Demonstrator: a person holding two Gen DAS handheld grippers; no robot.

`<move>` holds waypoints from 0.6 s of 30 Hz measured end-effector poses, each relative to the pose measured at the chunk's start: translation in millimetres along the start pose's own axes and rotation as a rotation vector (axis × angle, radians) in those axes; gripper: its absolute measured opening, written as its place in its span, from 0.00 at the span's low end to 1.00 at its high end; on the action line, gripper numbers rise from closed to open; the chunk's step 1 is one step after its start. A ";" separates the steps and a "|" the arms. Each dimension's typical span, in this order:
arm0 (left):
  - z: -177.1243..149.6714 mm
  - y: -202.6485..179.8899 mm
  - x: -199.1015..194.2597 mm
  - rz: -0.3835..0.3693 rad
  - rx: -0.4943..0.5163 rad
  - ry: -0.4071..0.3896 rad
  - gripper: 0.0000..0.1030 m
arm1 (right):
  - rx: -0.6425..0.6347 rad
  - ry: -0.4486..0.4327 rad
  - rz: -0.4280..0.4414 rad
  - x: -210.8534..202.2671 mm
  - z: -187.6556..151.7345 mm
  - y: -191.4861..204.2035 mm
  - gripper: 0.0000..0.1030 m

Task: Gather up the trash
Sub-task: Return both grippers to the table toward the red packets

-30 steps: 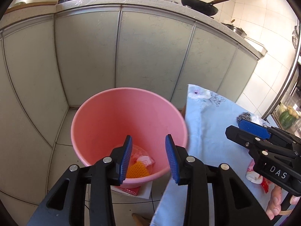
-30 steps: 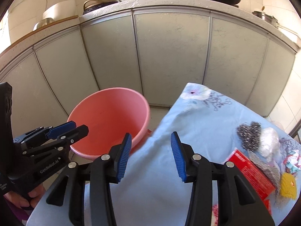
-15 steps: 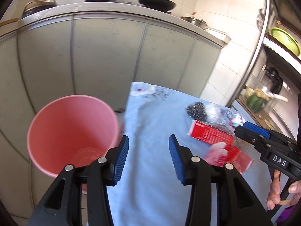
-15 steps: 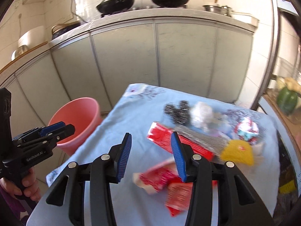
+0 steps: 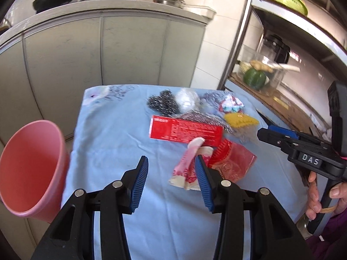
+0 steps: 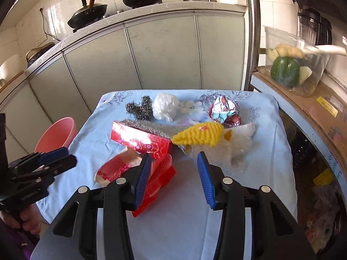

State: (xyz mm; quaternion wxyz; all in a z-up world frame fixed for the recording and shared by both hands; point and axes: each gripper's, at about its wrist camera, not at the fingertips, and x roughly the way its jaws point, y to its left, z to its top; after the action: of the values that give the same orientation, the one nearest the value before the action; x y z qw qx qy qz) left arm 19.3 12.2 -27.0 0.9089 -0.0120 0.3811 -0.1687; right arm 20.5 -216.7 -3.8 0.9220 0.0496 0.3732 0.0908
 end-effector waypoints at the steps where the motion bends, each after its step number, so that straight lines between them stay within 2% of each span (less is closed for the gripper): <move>1: -0.7 -2.9 4.7 0.001 0.012 0.011 0.43 | -0.001 0.005 0.009 -0.8 -2.2 0.8 0.44; 8: -2.2 -21.9 34.9 0.051 0.072 0.066 0.40 | 0.015 0.038 0.089 -2.3 -5.3 8.6 0.44; 14: -3.0 -24.3 46.8 0.076 0.087 0.087 0.36 | 0.002 0.066 0.109 7.2 -6.0 20.5 0.44; 16: -3.6 -24.3 50.6 0.085 0.091 0.095 0.32 | 0.001 0.077 0.109 9.6 -7.1 22.3 0.44; 18: -5.0 -24.1 55.2 0.094 0.090 0.110 0.19 | 0.006 0.099 0.102 13.6 -8.8 23.4 0.44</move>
State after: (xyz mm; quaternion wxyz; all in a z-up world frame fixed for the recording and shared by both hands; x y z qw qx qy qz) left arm 44.6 -27.4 -64.9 0.8932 0.0563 0.4226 -0.1432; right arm 20.9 -190.8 -15.7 0.8964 0.0669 0.4154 0.1390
